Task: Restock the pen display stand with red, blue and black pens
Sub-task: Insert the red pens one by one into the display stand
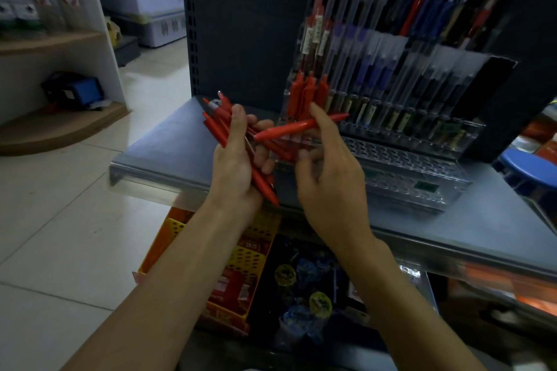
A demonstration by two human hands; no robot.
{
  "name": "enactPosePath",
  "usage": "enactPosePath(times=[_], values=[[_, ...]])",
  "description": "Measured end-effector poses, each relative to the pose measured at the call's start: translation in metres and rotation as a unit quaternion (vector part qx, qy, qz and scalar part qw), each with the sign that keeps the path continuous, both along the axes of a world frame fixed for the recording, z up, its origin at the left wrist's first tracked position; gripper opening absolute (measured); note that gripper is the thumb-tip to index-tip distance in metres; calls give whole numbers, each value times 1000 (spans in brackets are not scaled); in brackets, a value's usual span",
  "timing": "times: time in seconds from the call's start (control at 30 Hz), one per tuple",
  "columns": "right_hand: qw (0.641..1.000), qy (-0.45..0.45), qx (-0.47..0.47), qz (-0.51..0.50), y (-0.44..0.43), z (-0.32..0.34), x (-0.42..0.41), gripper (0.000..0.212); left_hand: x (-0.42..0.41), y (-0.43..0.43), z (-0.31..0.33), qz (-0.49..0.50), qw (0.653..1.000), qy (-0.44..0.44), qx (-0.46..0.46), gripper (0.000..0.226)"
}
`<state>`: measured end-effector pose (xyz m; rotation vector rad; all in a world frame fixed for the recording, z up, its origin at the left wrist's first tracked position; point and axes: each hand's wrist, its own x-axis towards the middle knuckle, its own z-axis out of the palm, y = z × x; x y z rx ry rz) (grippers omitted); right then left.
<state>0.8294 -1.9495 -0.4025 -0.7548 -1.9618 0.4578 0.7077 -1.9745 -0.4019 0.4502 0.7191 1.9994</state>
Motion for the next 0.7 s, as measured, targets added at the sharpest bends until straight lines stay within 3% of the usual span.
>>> enactPosePath(times=[0.23, 0.5, 0.57, 0.7], values=[[995, 73, 11, -69, 10, 13, 7, 30, 1, 0, 5, 32, 996, 74, -32, 29], [971, 189, -128, -70, 37, 49, 6, 37, 2, 5, 3, -63, 997, -42, 14, 11], [974, 169, -135, -72, 45, 50, 3, 26, 1, 5, 3, -80, 995, -53, 14, 4], [979, 134, -120, -100, 52, 48, -4, 15, -2, 5, 2, -111, 993, -51, 6, 21]])
